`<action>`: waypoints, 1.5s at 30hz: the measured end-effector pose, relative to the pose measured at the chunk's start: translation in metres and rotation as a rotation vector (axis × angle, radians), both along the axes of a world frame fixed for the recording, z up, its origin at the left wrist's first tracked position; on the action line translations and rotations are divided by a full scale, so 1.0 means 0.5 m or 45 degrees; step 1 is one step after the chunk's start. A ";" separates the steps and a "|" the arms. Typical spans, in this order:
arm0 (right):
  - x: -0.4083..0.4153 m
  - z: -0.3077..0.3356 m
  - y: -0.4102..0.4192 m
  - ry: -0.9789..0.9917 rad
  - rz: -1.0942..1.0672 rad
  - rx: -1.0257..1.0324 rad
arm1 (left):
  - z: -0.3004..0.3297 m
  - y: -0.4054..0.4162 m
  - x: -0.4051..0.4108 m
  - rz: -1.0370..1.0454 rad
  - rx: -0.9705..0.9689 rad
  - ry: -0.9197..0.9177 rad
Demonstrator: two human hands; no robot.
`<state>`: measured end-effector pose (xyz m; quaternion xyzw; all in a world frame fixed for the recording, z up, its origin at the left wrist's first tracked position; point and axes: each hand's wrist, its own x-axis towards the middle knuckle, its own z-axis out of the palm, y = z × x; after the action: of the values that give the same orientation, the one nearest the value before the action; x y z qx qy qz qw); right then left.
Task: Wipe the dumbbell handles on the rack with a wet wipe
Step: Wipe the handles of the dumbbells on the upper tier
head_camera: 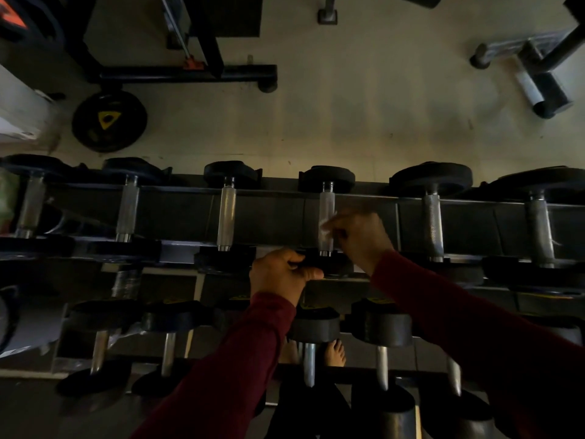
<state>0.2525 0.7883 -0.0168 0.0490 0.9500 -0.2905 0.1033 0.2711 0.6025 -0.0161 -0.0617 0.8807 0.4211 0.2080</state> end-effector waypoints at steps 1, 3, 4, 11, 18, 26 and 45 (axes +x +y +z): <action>0.006 0.001 0.006 -0.063 0.130 0.045 | 0.001 0.001 0.000 -0.001 0.002 0.003; -0.007 0.004 0.018 -0.047 0.342 0.177 | 0.000 0.000 0.001 0.003 0.012 0.007; -0.022 0.003 0.021 0.002 0.406 0.212 | -0.001 0.000 0.000 0.009 0.018 0.003; -0.110 0.008 -0.023 0.163 0.512 0.647 | 0.008 0.001 0.000 -0.008 0.013 0.024; -0.043 0.045 0.022 -0.205 0.166 -0.002 | 0.060 0.016 -0.016 -0.641 -0.375 0.227; 0.001 0.076 0.087 -0.468 -1.332 -1.361 | 0.086 0.197 -0.024 -1.774 -1.282 0.394; -0.063 0.047 0.010 -0.285 -1.032 -0.903 | 0.044 0.067 0.007 -1.259 -0.810 0.582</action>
<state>0.2212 0.7935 0.0067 0.4037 0.6821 -0.6025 0.0936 0.2746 0.6361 0.0058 0.3855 0.9094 -0.0049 0.1560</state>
